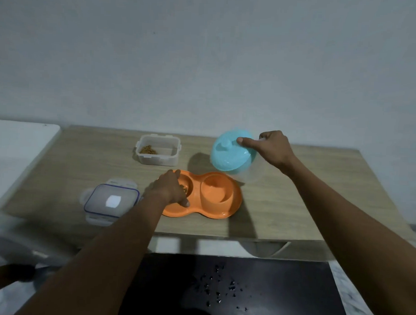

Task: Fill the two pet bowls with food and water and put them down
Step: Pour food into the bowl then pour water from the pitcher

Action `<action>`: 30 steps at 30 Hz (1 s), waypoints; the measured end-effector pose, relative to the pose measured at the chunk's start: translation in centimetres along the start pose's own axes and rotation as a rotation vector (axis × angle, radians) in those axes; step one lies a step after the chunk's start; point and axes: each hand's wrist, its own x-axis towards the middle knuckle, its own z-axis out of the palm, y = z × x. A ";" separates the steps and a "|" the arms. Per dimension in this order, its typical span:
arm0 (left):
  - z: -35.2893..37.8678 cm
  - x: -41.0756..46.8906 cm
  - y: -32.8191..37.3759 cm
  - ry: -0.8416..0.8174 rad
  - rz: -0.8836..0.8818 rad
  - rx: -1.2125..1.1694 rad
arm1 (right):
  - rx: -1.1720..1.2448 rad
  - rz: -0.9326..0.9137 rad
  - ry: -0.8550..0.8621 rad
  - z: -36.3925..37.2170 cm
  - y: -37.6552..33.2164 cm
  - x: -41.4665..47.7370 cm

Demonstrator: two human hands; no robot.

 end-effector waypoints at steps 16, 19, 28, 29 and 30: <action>0.3 0.3 -0.1 0.016 0.000 -0.029 | -0.524 -0.183 -0.109 -0.2 -1.9 -2.4; 0.4 0.3 -0.2 0.020 0.005 -0.028 | -0.553 -0.191 -0.115 -0.1 -2.1 -2.3; 0.4 0.3 -0.2 0.016 0.014 -0.041 | -0.599 -0.194 -0.132 0.0 -2.5 -2.4; 0.4 0.3 -0.2 0.019 0.008 -0.052 | -0.600 -0.190 -0.131 -0.1 -2.5 -2.5; 0.5 0.3 -0.2 0.020 0.003 -0.063 | -0.603 -0.187 -0.130 -0.1 -2.6 -2.5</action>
